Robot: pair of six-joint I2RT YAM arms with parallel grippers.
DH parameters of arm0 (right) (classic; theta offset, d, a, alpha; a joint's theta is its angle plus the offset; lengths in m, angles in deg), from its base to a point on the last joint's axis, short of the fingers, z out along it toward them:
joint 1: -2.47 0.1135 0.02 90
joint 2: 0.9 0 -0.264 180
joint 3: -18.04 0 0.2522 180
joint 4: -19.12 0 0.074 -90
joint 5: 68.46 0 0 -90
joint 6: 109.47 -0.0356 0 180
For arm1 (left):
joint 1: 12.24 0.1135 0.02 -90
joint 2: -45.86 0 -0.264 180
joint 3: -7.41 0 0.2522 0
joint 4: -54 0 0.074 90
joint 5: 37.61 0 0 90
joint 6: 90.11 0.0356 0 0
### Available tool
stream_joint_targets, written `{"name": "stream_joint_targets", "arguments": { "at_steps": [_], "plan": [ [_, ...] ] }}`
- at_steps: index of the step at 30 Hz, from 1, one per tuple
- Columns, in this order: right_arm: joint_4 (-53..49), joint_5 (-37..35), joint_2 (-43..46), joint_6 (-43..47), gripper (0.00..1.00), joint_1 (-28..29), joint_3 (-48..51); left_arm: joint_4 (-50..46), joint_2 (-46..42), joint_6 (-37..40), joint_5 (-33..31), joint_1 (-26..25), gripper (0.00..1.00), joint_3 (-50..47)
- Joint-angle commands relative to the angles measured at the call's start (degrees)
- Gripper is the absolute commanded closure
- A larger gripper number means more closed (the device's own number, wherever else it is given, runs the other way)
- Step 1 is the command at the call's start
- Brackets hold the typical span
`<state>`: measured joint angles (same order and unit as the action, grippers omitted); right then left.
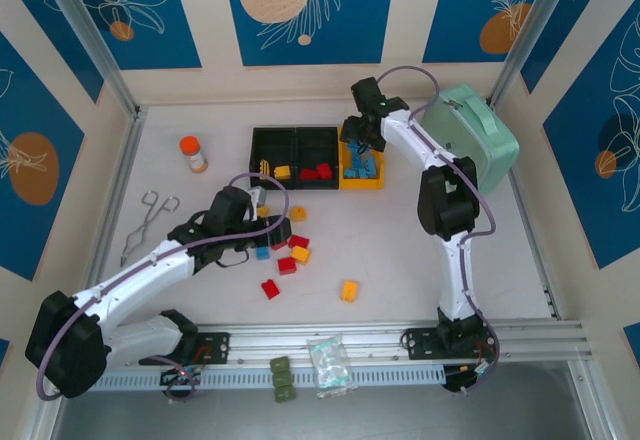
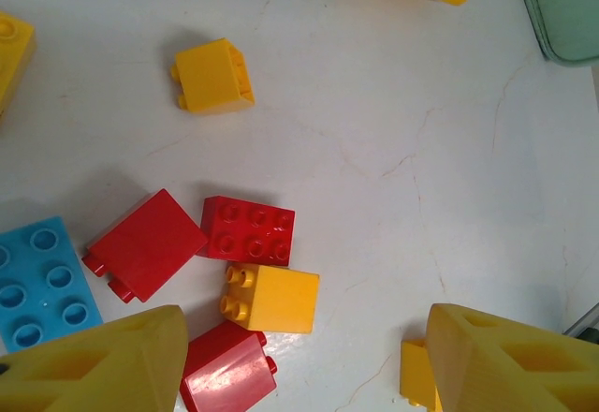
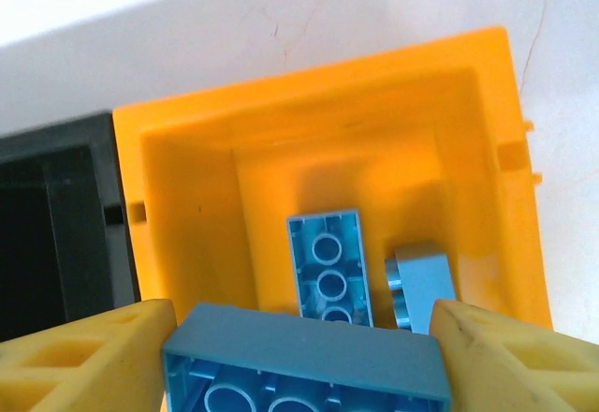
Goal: Sort the legos into containers by color
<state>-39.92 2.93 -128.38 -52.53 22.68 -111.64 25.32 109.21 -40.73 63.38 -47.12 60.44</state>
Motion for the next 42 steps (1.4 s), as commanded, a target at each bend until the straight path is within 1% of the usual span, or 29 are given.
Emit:
{"name": "stream_joint_targets", "arguments": {
  "at_steps": [1, 6, 9, 11, 17, 19, 24, 29, 33, 38, 42],
  "plan": [
    [-3.9, -1.4, -1.3, 0.4, 0.25, -0.2, -3.6, 1.4, 0.4, 0.5, 1.3, 0.3, 0.32, 0.7],
    [-4.6, -1.5, 0.1, 1.1, 0.23, 0.1, -4.3, 1.6, 0.0, 0.0, 1.3, 0.4, 0.32, 0.2],
    [-3.4, -1.5, 4.0, 1.7, 0.23, 0.8, -1.0, 1.1, -0.4, -0.1, 0.9, 0.4, 0.32, 0.1],
    [-1.8, -1.1, 8.0, 1.9, 0.23, 1.4, 3.4, 0.1, -0.8, -0.3, 0.1, 0.4, 0.32, 0.1],
    [6.0, 2.0, 24.4, 0.8, 0.25, 4.0, 23.9, -2.8, -2.4, -1.0, -2.0, 0.4, 0.32, -1.4],
    [6.6, 2.3, 29.1, 0.4, 0.25, 5.3, 29.6, -3.7, -2.7, -0.9, -2.1, 0.5, 0.32, -1.8],
    [5.4, 5.7, 37.3, -1.9, 0.26, 8.2, 39.8, -5.7, -3.6, 0.5, -0.8, 0.5, 0.32, -2.2],
    [1.6, 6.4, 43.3, -6.5, 0.25, 13.5, 47.9, -8.4, -4.3, 3.1, 3.3, 0.4, 0.32, -2.3],
    [0.7, 8.4, 46.8, -12.4, 0.24, 18.5, 55.3, -9.6, -6.5, 4.1, 4.8, 0.4, 0.32, -4.2],
    [0.0, 9.4, 49.0, -20.1, 0.24, 25.1, 62.1, -9.3, -8.2, 4.3, 8.7, 0.3, 0.32, -6.5],
    [1.0, 10.7, 48.6, -24.9, 0.24, 29.5, 65.5, -8.9, -8.9, 3.9, 11.1, 0.2, 0.32, -8.5]
  ]
}}
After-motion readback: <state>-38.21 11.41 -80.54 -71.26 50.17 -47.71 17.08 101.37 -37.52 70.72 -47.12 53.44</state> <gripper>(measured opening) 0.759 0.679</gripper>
